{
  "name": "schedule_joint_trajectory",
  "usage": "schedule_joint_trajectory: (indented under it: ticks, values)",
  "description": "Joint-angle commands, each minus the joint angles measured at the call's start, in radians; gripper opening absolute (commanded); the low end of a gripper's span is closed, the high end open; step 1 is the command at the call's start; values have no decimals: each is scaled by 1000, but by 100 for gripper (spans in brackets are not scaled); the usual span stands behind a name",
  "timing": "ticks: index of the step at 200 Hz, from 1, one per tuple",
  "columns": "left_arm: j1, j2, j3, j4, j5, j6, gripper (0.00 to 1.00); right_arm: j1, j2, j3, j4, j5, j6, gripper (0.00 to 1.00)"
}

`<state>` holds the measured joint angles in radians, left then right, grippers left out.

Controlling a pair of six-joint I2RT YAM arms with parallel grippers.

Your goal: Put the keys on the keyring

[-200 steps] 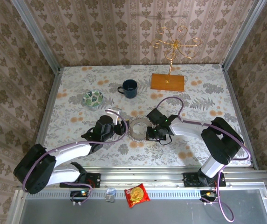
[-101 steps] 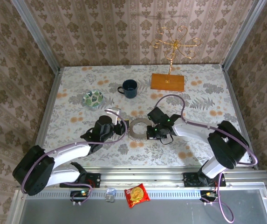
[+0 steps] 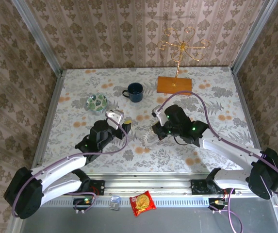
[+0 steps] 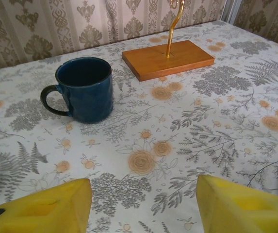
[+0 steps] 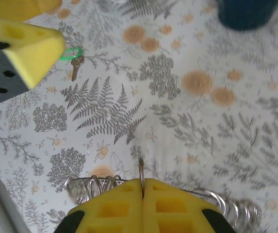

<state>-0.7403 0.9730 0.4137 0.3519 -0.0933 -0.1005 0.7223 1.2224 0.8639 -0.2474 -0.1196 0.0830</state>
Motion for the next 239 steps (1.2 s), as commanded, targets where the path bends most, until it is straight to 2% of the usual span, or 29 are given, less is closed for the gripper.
schedule_joint_trajectory:
  ticks: [1, 38, 62, 113, 145, 179, 194, 239]
  values:
    - [30, -32, 44, -62, 54, 126, 59, -15, -27, -16, 105, -21, -185, 0]
    - [90, -56, 80, -120, 178, 238, 54, -52, -33, -39, 210, -194, -267, 0]
    - [124, -56, 100, -137, 279, 271, 47, -62, -32, -48, 247, -290, -309, 0]
    - [136, -23, 116, -151, 560, 363, 40, -64, -4, -44, 246, -393, -372, 0]
    - [131, 3, 74, -56, 720, 420, 31, -56, 5, -47, 231, -418, -421, 0]
    - [108, 34, 50, 15, 730, 445, 28, -38, 17, -47, 195, -435, -470, 0]
    - [101, 50, 50, 24, 787, 452, 28, -32, 22, -45, 188, -435, -481, 0]
    - [78, 97, 34, 28, 859, 500, 29, -19, 33, -40, 185, -430, -493, 0]
